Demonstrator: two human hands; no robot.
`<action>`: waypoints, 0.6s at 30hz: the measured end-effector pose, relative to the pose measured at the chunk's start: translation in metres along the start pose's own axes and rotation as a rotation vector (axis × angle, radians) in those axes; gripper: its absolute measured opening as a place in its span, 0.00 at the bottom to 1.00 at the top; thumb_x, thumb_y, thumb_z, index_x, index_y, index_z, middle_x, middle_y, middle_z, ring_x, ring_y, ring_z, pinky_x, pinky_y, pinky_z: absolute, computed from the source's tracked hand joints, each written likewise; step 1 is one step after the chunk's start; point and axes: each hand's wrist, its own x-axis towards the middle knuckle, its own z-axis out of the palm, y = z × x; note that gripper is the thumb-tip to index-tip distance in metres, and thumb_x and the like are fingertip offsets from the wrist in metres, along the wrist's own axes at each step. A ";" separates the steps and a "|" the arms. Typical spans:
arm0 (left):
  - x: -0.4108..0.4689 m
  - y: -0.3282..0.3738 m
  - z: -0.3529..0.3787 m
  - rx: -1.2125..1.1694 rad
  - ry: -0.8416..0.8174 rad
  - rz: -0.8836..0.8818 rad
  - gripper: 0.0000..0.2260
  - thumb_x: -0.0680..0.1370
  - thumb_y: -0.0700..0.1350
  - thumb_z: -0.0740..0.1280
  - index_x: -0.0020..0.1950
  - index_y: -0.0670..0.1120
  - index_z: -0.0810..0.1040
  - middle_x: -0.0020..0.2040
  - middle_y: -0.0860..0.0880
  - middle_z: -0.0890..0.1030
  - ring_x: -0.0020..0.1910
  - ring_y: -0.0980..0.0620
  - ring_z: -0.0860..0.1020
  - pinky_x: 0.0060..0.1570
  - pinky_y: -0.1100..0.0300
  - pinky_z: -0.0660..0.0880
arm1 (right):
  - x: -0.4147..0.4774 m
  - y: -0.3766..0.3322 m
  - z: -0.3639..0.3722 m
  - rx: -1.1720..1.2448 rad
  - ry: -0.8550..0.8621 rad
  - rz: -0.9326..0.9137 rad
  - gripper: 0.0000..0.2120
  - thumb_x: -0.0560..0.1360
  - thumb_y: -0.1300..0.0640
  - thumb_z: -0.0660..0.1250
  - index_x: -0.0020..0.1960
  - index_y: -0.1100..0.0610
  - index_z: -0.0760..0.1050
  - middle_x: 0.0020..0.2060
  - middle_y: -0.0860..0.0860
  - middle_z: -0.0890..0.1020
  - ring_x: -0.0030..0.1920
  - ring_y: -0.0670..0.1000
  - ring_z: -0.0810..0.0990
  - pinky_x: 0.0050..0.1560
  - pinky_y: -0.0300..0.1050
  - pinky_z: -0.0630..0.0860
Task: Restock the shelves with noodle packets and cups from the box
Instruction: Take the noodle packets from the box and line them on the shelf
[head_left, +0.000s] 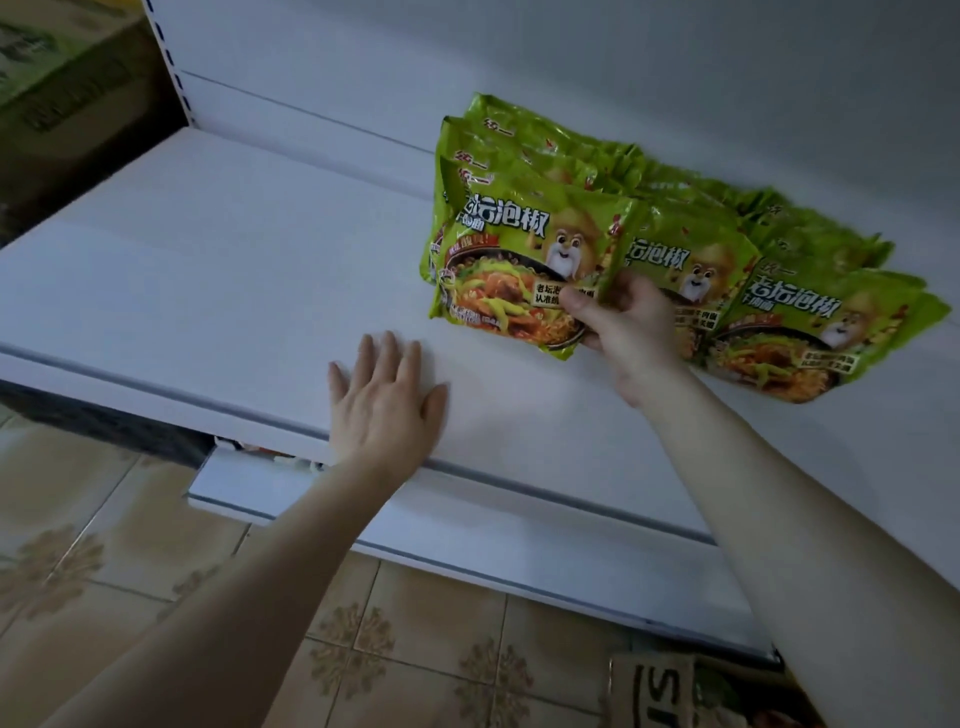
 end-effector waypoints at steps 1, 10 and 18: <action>0.001 0.001 0.003 0.025 0.004 0.000 0.25 0.80 0.57 0.50 0.74 0.47 0.56 0.77 0.46 0.54 0.76 0.46 0.48 0.71 0.44 0.47 | 0.005 0.003 0.005 -0.006 0.006 -0.005 0.15 0.69 0.61 0.73 0.52 0.54 0.72 0.48 0.49 0.80 0.54 0.53 0.79 0.58 0.56 0.76; -0.001 -0.001 0.007 0.092 0.030 0.004 0.29 0.75 0.60 0.42 0.72 0.48 0.61 0.75 0.47 0.58 0.75 0.45 0.53 0.70 0.44 0.51 | 0.019 0.015 0.029 -0.234 0.130 -0.188 0.11 0.70 0.59 0.72 0.50 0.57 0.76 0.38 0.42 0.76 0.43 0.46 0.75 0.39 0.34 0.70; -0.001 -0.003 0.008 0.099 0.056 0.024 0.31 0.74 0.60 0.40 0.70 0.47 0.64 0.74 0.46 0.61 0.74 0.44 0.55 0.68 0.43 0.53 | 0.027 0.023 0.031 -0.429 0.250 -0.314 0.14 0.70 0.57 0.72 0.52 0.63 0.77 0.45 0.52 0.79 0.44 0.48 0.73 0.39 0.35 0.62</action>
